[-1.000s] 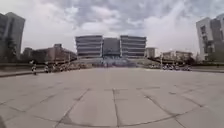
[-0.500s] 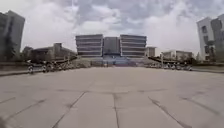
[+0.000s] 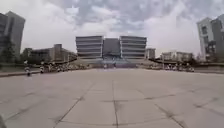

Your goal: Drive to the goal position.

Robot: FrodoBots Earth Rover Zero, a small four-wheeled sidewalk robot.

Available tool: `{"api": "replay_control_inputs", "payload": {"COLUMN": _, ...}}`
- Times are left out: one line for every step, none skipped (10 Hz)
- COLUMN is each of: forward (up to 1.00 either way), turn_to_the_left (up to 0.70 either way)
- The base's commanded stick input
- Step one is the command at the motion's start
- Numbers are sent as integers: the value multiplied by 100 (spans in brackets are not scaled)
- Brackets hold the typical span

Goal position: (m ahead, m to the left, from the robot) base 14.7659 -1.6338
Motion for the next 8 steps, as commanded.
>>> {"api": "replay_control_inputs", "payload": {"forward": 70, "turn_to_the_left": -2}}
{"api": "replay_control_inputs", "payload": {"forward": 70, "turn_to_the_left": -12}}
{"api": "replay_control_inputs", "payload": {"forward": 70, "turn_to_the_left": 0}}
{"api": "replay_control_inputs", "payload": {"forward": 70, "turn_to_the_left": 0}}
{"api": "replay_control_inputs", "payload": {"forward": 70, "turn_to_the_left": 0}}
{"api": "replay_control_inputs", "payload": {"forward": 70, "turn_to_the_left": 0}}
{"api": "replay_control_inputs", "payload": {"forward": 70, "turn_to_the_left": 0}}
{"api": "replay_control_inputs", "payload": {"forward": 70, "turn_to_the_left": 0}}
